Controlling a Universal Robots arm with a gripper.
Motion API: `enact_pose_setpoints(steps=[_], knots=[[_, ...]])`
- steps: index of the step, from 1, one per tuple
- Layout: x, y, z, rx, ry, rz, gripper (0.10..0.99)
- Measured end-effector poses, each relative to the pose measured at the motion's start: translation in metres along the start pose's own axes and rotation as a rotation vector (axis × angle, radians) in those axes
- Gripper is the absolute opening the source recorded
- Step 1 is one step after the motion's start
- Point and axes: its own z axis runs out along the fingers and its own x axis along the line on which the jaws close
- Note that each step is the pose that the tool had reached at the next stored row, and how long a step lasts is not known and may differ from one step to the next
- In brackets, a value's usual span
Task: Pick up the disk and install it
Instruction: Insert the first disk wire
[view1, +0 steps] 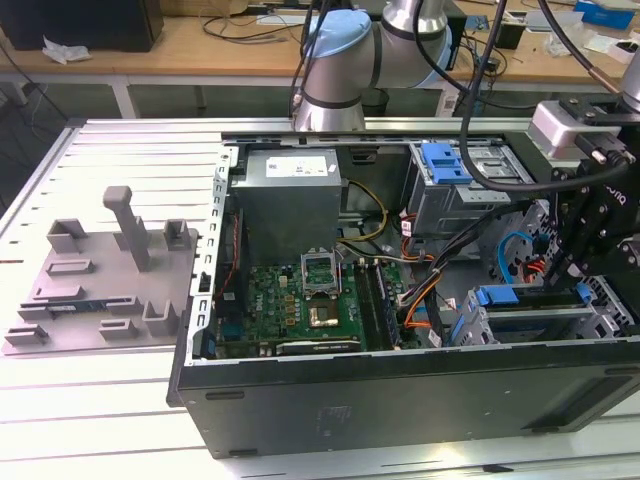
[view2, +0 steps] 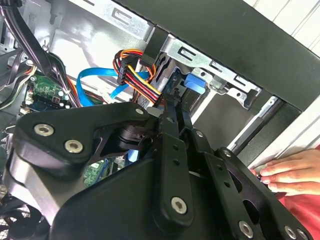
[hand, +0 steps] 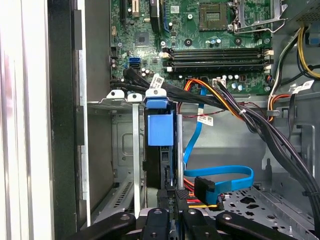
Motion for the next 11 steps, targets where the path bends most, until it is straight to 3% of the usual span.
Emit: enact_pose_setpoints(steps=[11], knots=[[0.0001, -0.0007, 0.0009, 0.0, 0.0, 0.0, 0.169]])
